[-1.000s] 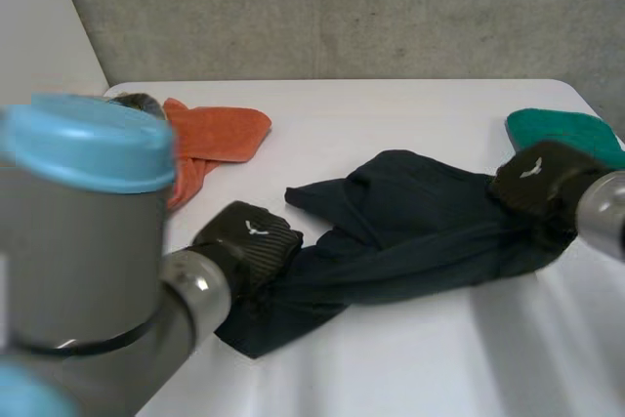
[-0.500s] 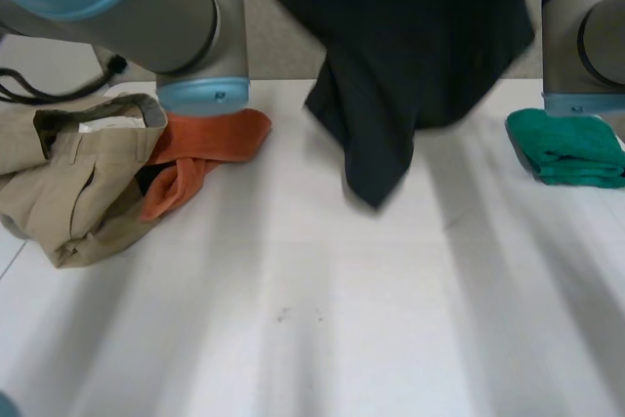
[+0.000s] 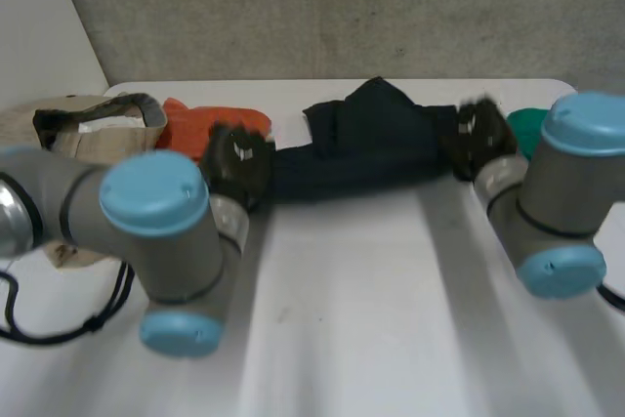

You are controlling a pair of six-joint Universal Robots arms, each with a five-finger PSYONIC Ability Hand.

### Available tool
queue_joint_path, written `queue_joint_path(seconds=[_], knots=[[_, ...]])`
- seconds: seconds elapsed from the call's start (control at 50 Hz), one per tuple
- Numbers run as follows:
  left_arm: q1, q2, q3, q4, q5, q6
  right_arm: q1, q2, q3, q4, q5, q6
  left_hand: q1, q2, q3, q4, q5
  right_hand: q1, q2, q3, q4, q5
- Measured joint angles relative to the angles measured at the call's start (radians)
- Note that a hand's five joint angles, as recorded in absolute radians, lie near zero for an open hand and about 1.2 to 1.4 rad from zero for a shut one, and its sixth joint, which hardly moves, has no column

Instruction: Fold the laundry.

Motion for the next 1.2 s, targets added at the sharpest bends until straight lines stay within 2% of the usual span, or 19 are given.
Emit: queue_joint_path(seconds=[0.12, 0.22, 0.34, 0.44, 0.54, 0.64, 0.78, 0.88, 1.0, 1.02, 1.04, 1.1, 1.2], knots=[[-0.021, 0.092, -0.132, -0.021, 0.001, -0.031, -0.009, -0.035, 0.083, 0.142, 0.022, -0.006, 0.000, 0.000, 0.000, 0.000, 0.000, 0.000, 0.000, 0.000, 0.000, 0.000], [-0.039, 0.224, -0.180, -0.095, 0.000, -0.030, -0.013, -0.137, 0.112, 0.261, 0.025, -0.036, 0.000, 0.000, 0.000, 0.000, 0.000, 0.000, 0.000, 0.000, 0.000, 0.000], [-0.088, 0.483, -0.184, -0.405, 0.007, 0.001, -0.012, -0.390, 0.124, 0.552, 0.018, -0.158, 0.000, 0.000, 0.000, 0.000, 0.000, 0.000, 0.000, 0.000, 0.000, 0.000], [-0.129, 0.581, -0.184, -0.619, 0.041, 0.024, -0.012, -0.533, 0.137, 0.698, -0.005, -0.224, 0.000, 0.000, 0.000, 0.000, 0.000, 0.000, 0.000, 0.000, 0.000, 0.000], [-0.158, 0.543, -0.202, -0.684, 0.083, 0.033, -0.011, -0.575, 0.192, 0.727, -0.038, -0.247, 0.000, 0.000, 0.000, 0.000, 0.000, 0.000, 0.000, 0.000, 0.000, 0.000], [-0.162, 0.394, -0.188, -0.643, 0.095, 0.035, -0.011, -0.504, 0.250, 0.704, -0.045, -0.250, 0.000, 0.000, 0.000, 0.000, 0.000, 0.000, 0.000, 0.000, 0.000, 0.003], [-0.120, 0.126, -0.012, -0.561, 0.090, 0.035, -0.007, -0.279, 0.200, 0.634, 0.002, -0.249, 0.000, 0.000, 0.000, 0.000, 0.000, 0.000, 0.000, 0.000, 0.000, 0.003], [-0.083, -0.018, 0.241, -0.530, 0.086, 0.043, 0.000, -0.173, 0.036, 0.562, 0.062, -0.243, 0.000, 0.000, 0.000, 0.000, 0.000, 0.000, 0.000, 0.000, 0.000, 0.003], [-0.049, -0.142, 0.611, -0.477, 0.071, 0.079, 0.004, -0.106, -0.279, 0.297, 0.107, -0.210, 0.000, 0.000, 0.000, 0.000, 0.000, 0.000, 0.000, 0.000, 0.000, 0.003], [-0.035, -0.156, 0.715, -0.422, 0.047, 0.106, 0.005, -0.105, -0.344, 0.167, 0.108, -0.190, 0.000, 0.000, 0.001, 0.000, 0.000, 0.000, 0.000, 0.000, 0.000, 0.003], [-0.029, -0.156, 0.756, -0.391, 0.033, 0.121, 0.005, -0.106, -0.362, 0.118, 0.107, -0.182, 0.000, 0.000, 0.001, 0.000, 0.000, 0.000, 0.000, 0.000, 0.000, 0.003], [-0.002, -0.128, 0.899, -0.216, -0.034, 0.196, 0.007, -0.130, -0.413, -0.165, 0.091, -0.137, 0.000, 0.000, 0.001, 0.001, 0.000, 0.000, 0.000, 0.000, 0.000, 0.003], [0.013, -0.054, 0.929, -0.026, -0.092, 0.258, 0.020, -0.159, -0.404, -0.383, 0.063, -0.098, 0.000, 0.001, 0.001, 0.001, 0.000, 0.000, 0.000, 0.000, 0.000, 0.003]])
